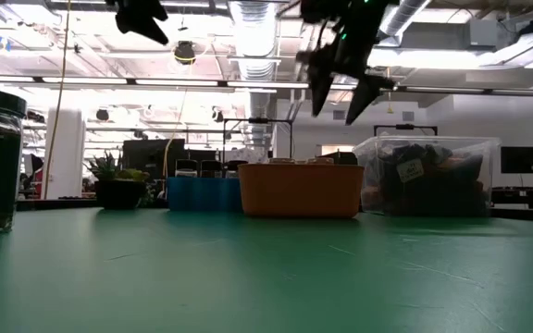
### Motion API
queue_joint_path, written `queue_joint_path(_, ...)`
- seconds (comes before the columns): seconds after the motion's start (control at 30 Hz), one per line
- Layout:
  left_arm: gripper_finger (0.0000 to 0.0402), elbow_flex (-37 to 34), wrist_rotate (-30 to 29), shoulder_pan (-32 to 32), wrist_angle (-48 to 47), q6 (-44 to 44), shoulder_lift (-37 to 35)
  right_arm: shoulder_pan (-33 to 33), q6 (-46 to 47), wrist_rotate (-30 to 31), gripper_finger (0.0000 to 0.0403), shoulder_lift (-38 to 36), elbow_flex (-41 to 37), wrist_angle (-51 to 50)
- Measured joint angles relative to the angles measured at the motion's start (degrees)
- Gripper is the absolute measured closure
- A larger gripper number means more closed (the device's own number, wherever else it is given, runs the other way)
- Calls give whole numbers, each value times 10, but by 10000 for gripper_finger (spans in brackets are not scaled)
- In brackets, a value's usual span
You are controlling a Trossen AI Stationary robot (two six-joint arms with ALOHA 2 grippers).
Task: Sort spices by type
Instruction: Put the left green seasoning bottle into the yellow bin
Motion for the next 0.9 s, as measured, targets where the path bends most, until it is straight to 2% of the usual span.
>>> queue_joint_path(0.2, 111, 19, 3, -79, -61, -40, 16, 92, 50, 31, 30, -43, -5, -51)
queue_joint_path(0.47, 111, 20, 18, -238, -127, -141, 33, 232, 148, 69, 31, -58, -50, -52)
queue_joint_path(0.7, 110, 6, 11, -362, -136, -221, 79, 298, 275, 103, 31, -58, -88, -46)
queue_joint_path(0.9, 98, -9, -25, -415, -140, -197, 136, 343, 330, 132, 31, -58, -89, -47)
